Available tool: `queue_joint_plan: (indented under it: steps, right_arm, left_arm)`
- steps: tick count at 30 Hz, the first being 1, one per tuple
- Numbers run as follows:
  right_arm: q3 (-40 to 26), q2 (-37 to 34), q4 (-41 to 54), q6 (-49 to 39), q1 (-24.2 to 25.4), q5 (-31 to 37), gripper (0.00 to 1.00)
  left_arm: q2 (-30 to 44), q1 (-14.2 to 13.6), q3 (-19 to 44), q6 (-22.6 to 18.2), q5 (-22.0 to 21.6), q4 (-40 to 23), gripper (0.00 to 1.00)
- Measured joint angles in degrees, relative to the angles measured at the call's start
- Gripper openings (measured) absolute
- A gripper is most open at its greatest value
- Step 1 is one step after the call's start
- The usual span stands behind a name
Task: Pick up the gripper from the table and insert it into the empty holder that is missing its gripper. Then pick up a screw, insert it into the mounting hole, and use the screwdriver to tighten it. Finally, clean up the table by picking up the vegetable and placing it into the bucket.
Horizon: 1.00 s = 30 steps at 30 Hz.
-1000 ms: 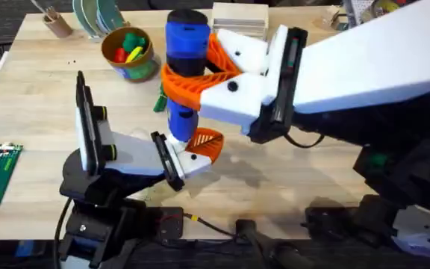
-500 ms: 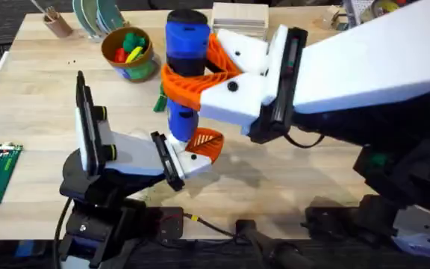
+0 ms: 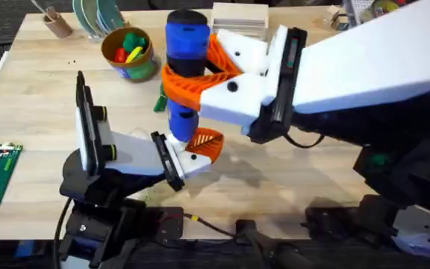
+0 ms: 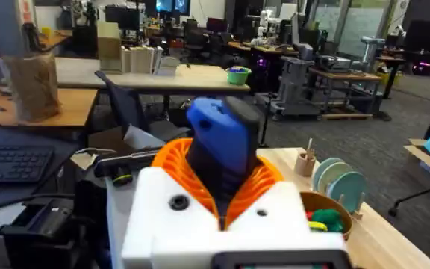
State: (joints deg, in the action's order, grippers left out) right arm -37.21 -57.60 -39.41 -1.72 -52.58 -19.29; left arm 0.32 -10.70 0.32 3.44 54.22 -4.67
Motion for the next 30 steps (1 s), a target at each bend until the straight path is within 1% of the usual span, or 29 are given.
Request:
queue_joint_plan:
  steps: [14,21,27,30]
  right_arm:
    - [0.00,0.00,0.84,0.00,0.15,0.00,0.028]
    - [0.00,1.49,3.99,0.00,0.31,0.42,0.028]
    - [0.00,1.49,3.69,0.00,0.31,0.42,0.028]
    - [0.00,1.42,1.63,0.02,0.31,0.36,0.028]
  left_arm:
    - [0.00,0.00,0.00,0.00,0.00,-0.01,0.016]
    - [0.00,0.00,0.00,0.04,0.04,-0.04,0.016]
    - [0.00,0.00,0.00,0.02,0.04,-0.02,0.016]
    - [0.00,0.00,0.00,0.02,0.00,-0.02,0.016]
